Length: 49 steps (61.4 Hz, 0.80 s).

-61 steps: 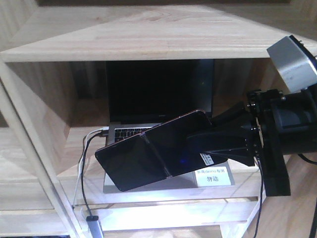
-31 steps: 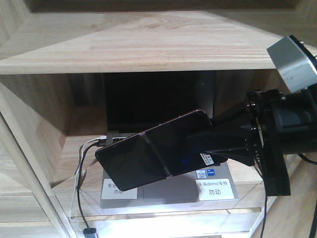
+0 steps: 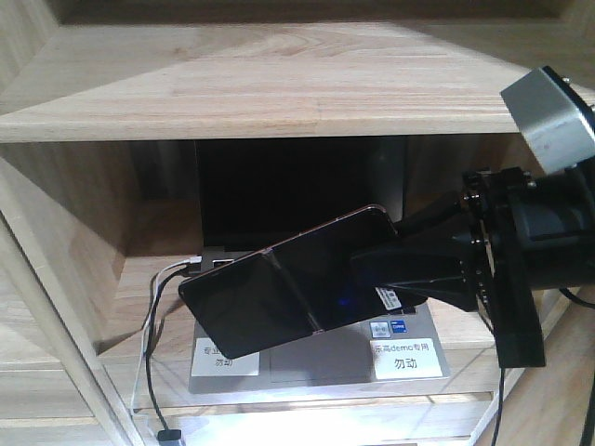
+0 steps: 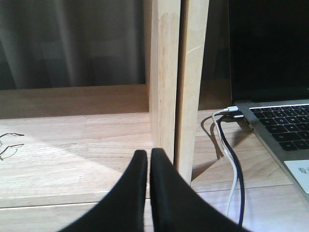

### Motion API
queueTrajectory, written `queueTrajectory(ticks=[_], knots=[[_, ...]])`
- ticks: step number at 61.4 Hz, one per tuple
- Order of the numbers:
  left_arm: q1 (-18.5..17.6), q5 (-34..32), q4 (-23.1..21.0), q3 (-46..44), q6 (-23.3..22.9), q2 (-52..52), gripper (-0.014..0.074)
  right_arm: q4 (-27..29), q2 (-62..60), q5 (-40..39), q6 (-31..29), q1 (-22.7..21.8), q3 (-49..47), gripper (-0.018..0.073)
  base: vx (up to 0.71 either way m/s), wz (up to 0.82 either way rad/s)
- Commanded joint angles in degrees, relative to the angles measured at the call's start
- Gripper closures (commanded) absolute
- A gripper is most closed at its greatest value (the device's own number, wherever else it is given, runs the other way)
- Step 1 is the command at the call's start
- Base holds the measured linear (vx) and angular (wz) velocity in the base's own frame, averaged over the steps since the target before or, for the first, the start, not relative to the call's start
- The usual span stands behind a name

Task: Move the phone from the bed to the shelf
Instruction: 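Hold the black phone still in the right gripper in front of the laptop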

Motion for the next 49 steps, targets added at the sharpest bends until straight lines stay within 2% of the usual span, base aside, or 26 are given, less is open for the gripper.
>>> queueTrajectory(ticks=[1,49], knots=[[-0.2,-4.2,-0.4,0.1,-0.2,-0.3,0.0596,5.5,-1.2,4.1,0.1,-0.1,-1.5,0.056,0.0,0.0],[-0.2,-4.2,-0.4,0.1,-0.2,-0.3,0.0596,5.9,-1.2,4.0,0.1,-0.1,-1.5,0.056,0.0,0.0]])
